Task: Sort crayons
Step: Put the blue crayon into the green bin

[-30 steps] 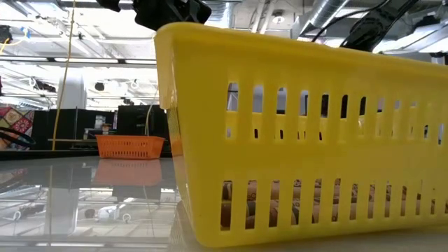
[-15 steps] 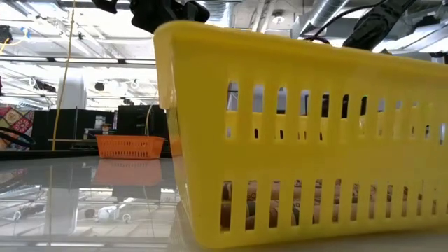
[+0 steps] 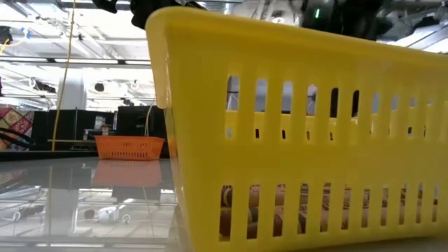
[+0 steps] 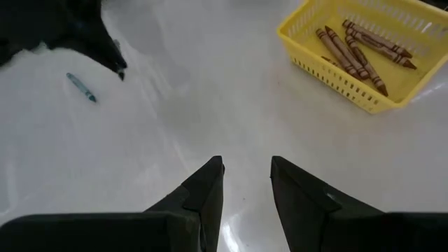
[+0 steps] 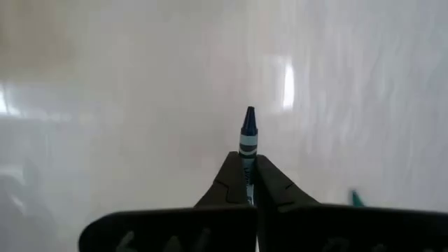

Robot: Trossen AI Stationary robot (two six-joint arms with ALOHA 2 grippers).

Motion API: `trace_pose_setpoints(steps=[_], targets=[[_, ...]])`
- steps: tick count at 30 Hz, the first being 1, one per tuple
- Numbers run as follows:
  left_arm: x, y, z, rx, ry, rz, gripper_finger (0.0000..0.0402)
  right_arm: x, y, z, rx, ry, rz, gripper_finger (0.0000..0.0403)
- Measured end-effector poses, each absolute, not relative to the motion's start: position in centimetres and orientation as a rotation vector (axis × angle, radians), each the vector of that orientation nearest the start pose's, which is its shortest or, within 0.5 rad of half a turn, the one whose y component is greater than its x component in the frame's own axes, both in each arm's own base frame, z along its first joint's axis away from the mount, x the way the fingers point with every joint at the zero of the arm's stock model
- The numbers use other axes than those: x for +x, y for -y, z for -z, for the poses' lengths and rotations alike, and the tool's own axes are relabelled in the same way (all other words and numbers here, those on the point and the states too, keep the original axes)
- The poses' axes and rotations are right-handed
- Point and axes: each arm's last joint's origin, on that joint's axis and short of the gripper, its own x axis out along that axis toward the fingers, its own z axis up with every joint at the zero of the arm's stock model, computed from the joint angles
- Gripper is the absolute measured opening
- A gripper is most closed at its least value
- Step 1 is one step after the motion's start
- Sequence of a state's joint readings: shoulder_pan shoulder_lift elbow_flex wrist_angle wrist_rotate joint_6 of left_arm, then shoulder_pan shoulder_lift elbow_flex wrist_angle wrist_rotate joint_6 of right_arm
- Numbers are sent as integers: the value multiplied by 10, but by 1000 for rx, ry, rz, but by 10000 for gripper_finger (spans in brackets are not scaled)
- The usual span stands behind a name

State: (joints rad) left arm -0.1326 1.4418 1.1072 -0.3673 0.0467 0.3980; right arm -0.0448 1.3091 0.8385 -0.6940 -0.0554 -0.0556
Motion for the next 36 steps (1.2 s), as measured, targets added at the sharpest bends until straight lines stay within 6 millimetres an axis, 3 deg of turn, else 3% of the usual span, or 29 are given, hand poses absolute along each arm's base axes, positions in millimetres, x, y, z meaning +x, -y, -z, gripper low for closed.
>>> trace_pose_setpoints(steps=[8, 14, 25, 36], targets=[[310, 43, -281, 413, -633, 306, 110, 225, -31, -266, 128, -945, -64, 0], [310, 43, -281, 435, -624, 312, 110, 218, -66, -283, 240, -888, -99, 0], [315, 40, -288, 517, -532, 310, 110, 203, -129, -278, 422, -881, -58, 0], [322, 14, -297, 512, -428, 286, 110, 188, -181, -252, 557, -967, 22, 0]])
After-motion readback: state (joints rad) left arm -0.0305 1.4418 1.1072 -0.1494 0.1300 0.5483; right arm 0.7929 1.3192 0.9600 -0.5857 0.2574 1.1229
